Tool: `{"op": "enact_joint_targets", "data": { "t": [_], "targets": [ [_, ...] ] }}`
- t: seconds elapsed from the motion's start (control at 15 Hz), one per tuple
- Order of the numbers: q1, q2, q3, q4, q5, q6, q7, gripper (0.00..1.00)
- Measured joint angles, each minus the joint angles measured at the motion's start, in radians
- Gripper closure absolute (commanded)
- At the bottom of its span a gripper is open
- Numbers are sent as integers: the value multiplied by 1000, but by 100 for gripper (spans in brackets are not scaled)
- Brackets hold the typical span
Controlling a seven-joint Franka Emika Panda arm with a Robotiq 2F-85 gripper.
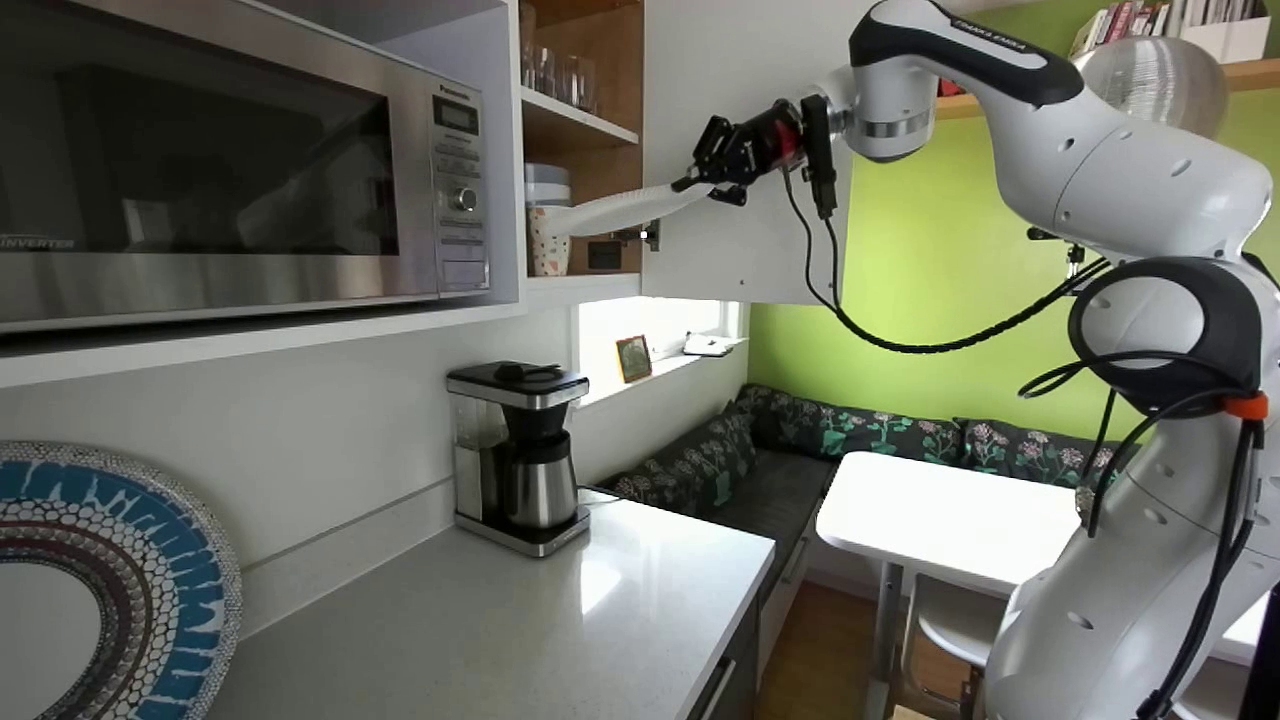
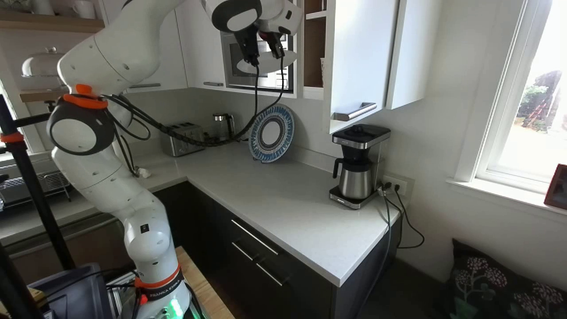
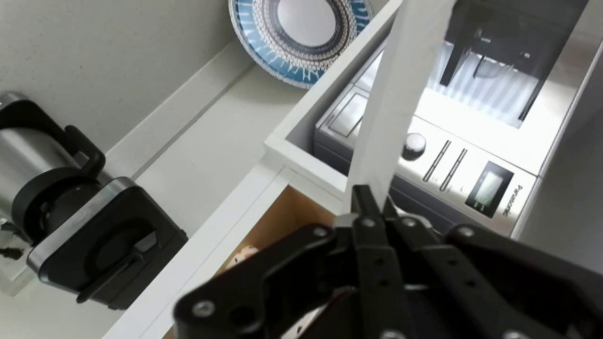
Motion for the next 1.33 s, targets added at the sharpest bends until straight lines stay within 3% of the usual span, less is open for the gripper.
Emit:
{"op": "enact_joint_targets", "data": {
  "t": [0.87, 1.33],
  "targets": [
    [1, 3, 12, -66, -36, -10, -27, 100],
    [-20, -9, -7, -297, -55, -73, -76, 100]
  ]
}}
